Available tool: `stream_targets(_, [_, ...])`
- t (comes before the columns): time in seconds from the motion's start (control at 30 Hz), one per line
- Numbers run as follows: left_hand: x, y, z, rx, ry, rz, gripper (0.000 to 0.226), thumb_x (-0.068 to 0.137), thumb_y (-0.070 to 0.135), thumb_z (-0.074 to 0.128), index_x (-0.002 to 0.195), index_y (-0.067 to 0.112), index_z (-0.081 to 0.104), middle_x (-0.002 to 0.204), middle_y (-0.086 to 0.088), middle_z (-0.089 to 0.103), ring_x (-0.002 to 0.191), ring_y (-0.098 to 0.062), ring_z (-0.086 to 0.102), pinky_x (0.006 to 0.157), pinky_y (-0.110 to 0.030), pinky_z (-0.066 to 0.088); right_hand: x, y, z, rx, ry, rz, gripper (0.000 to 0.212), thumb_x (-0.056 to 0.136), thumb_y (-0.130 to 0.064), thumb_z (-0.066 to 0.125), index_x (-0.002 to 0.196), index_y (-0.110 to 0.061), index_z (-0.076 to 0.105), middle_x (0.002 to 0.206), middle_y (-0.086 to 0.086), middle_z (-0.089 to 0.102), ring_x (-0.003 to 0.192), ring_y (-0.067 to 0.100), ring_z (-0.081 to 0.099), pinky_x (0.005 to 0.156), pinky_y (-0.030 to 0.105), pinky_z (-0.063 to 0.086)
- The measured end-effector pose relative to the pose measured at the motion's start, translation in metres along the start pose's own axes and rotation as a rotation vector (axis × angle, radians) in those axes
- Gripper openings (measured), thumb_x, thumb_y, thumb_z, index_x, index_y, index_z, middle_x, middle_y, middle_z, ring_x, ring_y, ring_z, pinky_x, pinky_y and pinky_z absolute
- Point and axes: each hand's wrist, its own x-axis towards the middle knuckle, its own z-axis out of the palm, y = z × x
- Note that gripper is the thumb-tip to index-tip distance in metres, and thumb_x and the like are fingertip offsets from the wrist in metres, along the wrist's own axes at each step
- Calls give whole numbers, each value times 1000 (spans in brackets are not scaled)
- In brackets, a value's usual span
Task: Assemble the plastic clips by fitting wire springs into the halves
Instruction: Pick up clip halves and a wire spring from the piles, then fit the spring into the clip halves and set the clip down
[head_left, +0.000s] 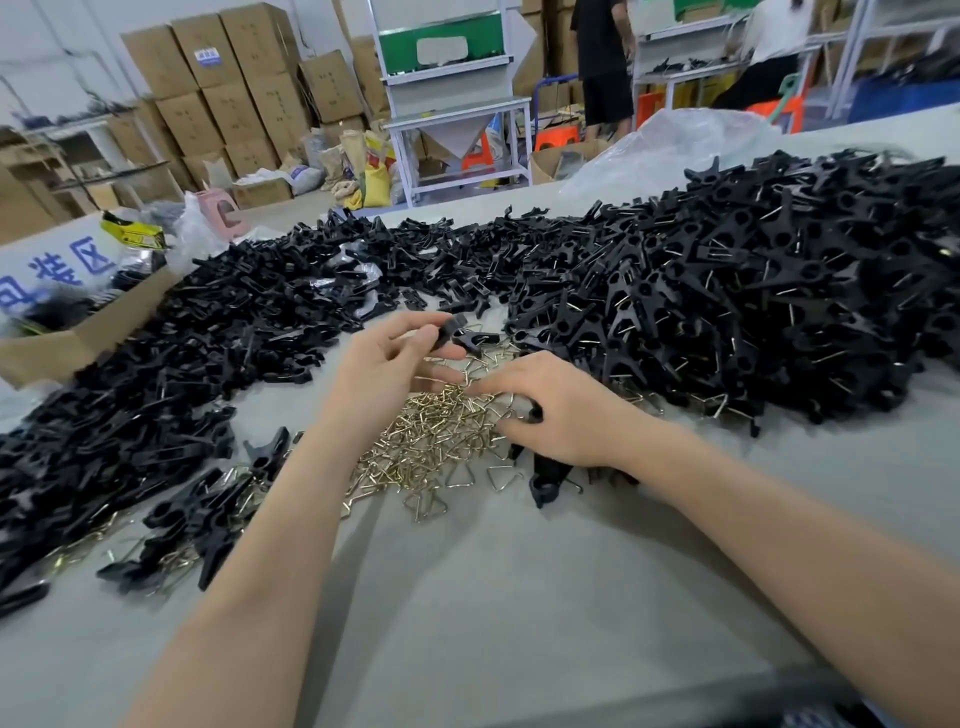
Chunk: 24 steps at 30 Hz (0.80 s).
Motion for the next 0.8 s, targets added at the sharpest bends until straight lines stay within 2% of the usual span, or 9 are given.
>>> stream_targets(0.07, [3,1,-6,12,58,24,19,100,10,48,100,19,65,83,-3,75,61,-14,68,57,-22,55,1,-1,1,-65,-98,-33,27,89,-19,59,115,-24,67,117,-4,64,114,15,50,105,33,32])
stream_targets(0.13, [6,-1,-22,89,139,19,22,97,4,50,98,21,64,86,-5,72,59,-11,64,58,-23,54,3,-2,0,-63,-120,5,14,90,-24,62,101,-20,69,107,-4,65,104,14,54,98,34,38])
stream_targets(0.23, [10,-6,-60,340,359,-62,33,91,-7,38,100,18,56,89,-1,58,60,-18,56,63,-35,53,6,-3,-3,-86,-124,16,14,88,-29,65,81,-19,59,100,0,64,94,16,56,88,33,42])
stream_targets(0.33, [4,-5,-99,367,532,-227,19,80,10,36,89,6,52,77,-7,49,68,-28,48,72,-44,44,6,-2,-6,-73,-139,7,18,87,-33,66,76,-25,54,100,-2,64,95,14,56,89,33,43])
stream_targets(0.4, [-8,-2,-113,483,480,-300,15,78,25,43,79,11,49,76,-7,51,73,-29,50,69,-39,40,6,-1,-6,-51,-163,19,23,83,-45,66,74,-27,54,95,-8,61,90,9,55,85,30,44])
stream_targets(0.5, [-25,-6,-118,904,192,-433,31,86,41,59,96,15,46,88,-3,56,76,-18,52,57,-31,36,5,-3,-6,-52,-202,45,40,69,-70,58,75,-31,57,91,-13,57,87,4,50,80,26,41])
stream_targets(0.6, [-28,-18,-112,1165,-5,-498,32,88,32,65,102,7,48,107,-13,60,96,-29,56,72,-35,43,4,-5,-3,-106,-183,13,29,78,-56,63,78,-28,56,99,-10,57,96,9,50,88,28,38])
stream_targets(0.7, [-23,-24,-103,1228,42,-417,17,91,18,59,94,4,51,111,-21,60,102,-37,55,85,-40,47,6,-6,-1,-146,-148,8,14,89,-34,61,82,-26,53,105,-6,59,102,14,52,94,34,39])
stream_targets(0.8, [-14,-17,-94,1143,250,-276,12,93,11,47,97,-1,49,102,-23,58,90,-37,53,74,-39,43,6,-4,2,-115,-96,44,12,92,-27,58,83,-22,53,103,-3,62,98,14,54,91,35,42])
